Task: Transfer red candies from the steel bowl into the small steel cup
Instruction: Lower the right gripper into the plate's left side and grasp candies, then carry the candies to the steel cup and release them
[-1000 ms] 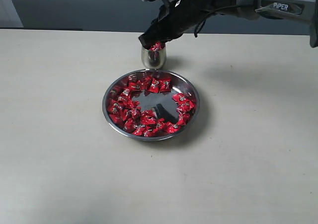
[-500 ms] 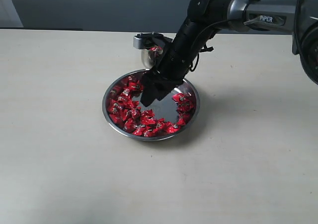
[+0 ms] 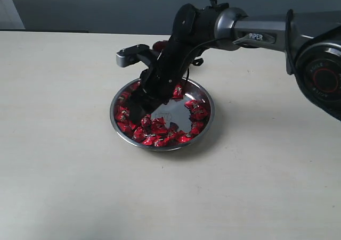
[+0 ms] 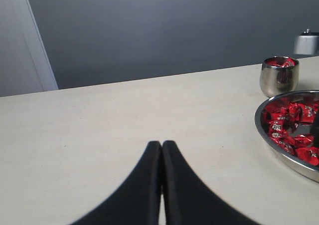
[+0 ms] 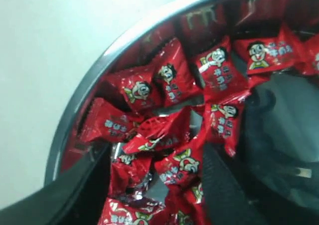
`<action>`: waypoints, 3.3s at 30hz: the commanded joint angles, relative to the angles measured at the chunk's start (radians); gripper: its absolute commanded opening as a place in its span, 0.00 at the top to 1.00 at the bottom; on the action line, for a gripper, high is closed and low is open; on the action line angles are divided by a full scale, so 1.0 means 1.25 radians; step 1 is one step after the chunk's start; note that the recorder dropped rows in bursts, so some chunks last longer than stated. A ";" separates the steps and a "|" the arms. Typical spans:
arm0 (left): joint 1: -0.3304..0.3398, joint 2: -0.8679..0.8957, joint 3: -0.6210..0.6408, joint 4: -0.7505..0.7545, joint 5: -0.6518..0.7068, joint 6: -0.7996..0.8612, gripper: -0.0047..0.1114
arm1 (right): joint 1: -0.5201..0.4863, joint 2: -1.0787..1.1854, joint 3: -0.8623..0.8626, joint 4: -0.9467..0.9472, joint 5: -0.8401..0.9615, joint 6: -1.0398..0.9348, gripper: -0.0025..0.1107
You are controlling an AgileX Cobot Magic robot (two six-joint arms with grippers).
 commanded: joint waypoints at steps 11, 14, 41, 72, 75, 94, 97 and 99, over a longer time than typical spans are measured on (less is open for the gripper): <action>-0.005 -0.004 0.002 -0.003 -0.005 -0.003 0.96 | 0.002 0.022 -0.001 -0.057 -0.014 -0.010 0.51; -0.005 -0.004 0.002 -0.003 -0.005 -0.003 0.96 | 0.002 0.028 -0.001 -0.062 -0.012 -0.010 0.51; -0.005 -0.004 0.002 -0.003 -0.005 -0.003 0.96 | 0.000 -0.092 -0.001 -0.206 -0.098 0.002 0.98; -0.005 -0.004 0.002 -0.003 -0.005 -0.003 0.96 | -0.085 -0.072 -0.001 -0.270 -0.552 0.207 0.98; -0.005 -0.004 0.002 -0.003 -0.005 -0.003 0.96 | -0.085 -0.047 -0.001 -0.270 -0.554 0.207 0.98; -0.005 -0.004 0.002 -0.003 -0.005 -0.003 0.96 | -0.088 -0.033 -0.001 -0.249 -0.621 0.212 0.73; -0.005 -0.004 0.002 -0.003 -0.005 -0.003 0.96 | -0.088 -0.033 -0.001 -0.235 -0.633 0.212 0.73; -0.005 -0.004 0.002 -0.003 -0.005 -0.003 0.96 | -0.088 -0.033 -0.001 -0.235 -0.636 0.212 0.73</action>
